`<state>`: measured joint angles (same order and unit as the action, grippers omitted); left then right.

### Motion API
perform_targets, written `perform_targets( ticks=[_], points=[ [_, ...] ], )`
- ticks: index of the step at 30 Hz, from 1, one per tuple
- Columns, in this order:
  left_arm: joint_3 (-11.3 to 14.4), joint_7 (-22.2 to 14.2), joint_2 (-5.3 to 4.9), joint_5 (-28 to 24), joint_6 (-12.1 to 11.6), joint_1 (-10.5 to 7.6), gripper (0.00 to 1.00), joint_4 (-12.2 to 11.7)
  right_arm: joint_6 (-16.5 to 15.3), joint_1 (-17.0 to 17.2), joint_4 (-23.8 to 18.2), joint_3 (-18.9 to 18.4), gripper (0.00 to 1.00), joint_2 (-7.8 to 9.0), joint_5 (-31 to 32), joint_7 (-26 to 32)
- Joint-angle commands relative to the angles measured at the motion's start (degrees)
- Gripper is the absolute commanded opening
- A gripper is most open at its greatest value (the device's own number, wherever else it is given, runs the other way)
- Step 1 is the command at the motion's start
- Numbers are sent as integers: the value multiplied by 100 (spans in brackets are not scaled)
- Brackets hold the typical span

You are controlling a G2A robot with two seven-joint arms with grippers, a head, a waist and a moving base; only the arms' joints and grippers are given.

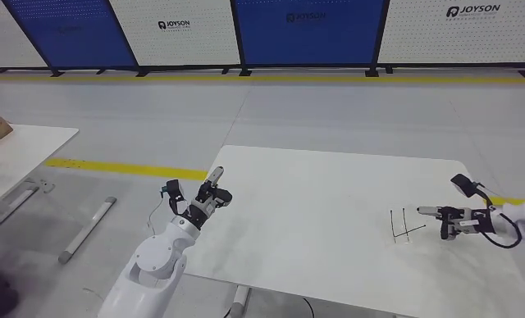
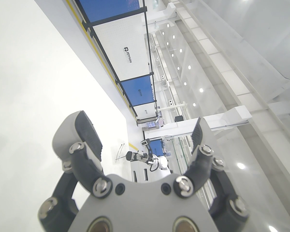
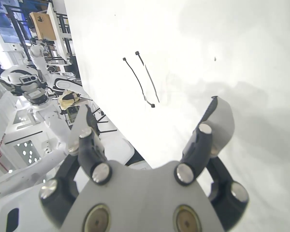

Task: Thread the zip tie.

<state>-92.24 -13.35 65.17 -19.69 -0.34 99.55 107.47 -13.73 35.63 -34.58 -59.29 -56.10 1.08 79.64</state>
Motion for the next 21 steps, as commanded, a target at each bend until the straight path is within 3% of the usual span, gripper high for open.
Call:
perform_targets(
  ticks=[1,5,14,21],
  points=[
    [0,-1,0,0,0,0,100,0,2,2,-3,-1,100,1,1,0],
    [0,-1,0,0,0,0,100,0,2,2,-3,-1,100,1,1,0],
    [0,-1,0,0,0,0,100,0,-382,219,-322,233,100,53,-212,0],
    [0,-1,0,0,0,0,100,0,-382,203,-311,282,100,70,-255,0]
  ],
)
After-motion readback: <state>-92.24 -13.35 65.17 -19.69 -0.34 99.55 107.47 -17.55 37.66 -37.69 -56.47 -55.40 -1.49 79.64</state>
